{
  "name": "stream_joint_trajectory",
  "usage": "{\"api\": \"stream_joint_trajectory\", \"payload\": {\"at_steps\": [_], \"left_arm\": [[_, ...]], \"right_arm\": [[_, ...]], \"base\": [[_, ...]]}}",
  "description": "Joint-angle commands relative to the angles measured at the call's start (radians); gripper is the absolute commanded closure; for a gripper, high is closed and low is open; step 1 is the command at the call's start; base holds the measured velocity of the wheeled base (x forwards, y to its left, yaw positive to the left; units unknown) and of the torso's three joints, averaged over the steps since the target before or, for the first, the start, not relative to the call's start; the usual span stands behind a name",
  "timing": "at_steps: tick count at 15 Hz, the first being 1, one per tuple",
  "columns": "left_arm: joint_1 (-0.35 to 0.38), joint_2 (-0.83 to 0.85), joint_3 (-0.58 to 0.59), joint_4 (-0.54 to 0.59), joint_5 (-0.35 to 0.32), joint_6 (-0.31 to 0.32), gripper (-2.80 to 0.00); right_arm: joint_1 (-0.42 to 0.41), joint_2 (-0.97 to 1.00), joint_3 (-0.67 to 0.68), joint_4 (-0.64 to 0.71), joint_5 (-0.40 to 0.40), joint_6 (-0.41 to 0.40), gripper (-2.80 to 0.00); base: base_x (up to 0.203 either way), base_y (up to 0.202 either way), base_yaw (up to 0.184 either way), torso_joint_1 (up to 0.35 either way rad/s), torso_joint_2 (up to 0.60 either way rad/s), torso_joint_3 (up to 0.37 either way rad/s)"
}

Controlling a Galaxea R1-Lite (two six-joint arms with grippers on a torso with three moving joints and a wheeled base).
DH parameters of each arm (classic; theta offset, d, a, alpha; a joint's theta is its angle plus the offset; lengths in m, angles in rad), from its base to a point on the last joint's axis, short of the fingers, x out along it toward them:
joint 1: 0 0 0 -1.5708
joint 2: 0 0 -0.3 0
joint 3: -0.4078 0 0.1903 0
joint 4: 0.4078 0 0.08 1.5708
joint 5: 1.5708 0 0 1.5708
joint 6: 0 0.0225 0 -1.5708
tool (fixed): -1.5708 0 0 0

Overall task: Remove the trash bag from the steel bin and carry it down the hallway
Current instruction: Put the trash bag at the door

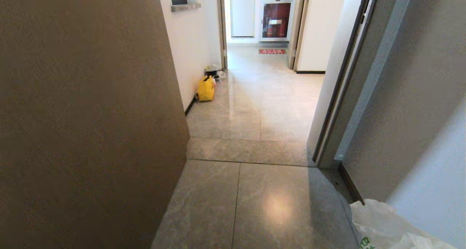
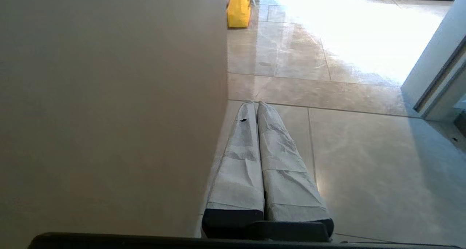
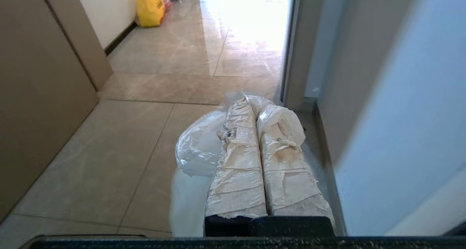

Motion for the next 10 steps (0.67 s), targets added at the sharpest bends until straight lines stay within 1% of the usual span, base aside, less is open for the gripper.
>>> {"api": "stream_joint_trajectory", "payload": {"at_steps": [1, 2, 10], "left_arm": [[0.000, -0.002, 0.002, 0.000, 0.001, 0.000, 0.00], [0.000, -0.002, 0.002, 0.000, 0.001, 0.000, 0.00], [0.000, -0.002, 0.002, 0.001, -0.001, 0.000, 0.00]], "right_arm": [[0.000, 0.000, 0.000, 0.000, 0.000, -0.001, 0.00], [0.000, 0.000, 0.000, 0.000, 0.000, -0.001, 0.00], [0.000, 0.000, 0.000, -0.001, 0.000, -0.001, 0.00]], "base": [[0.000, -0.116, -0.003, -0.001, 0.00, -0.001], [0.000, -0.058, 0.001, 0.002, 0.00, 0.002], [0.000, 0.000, 0.000, 0.000, 0.00, 0.000]]}}
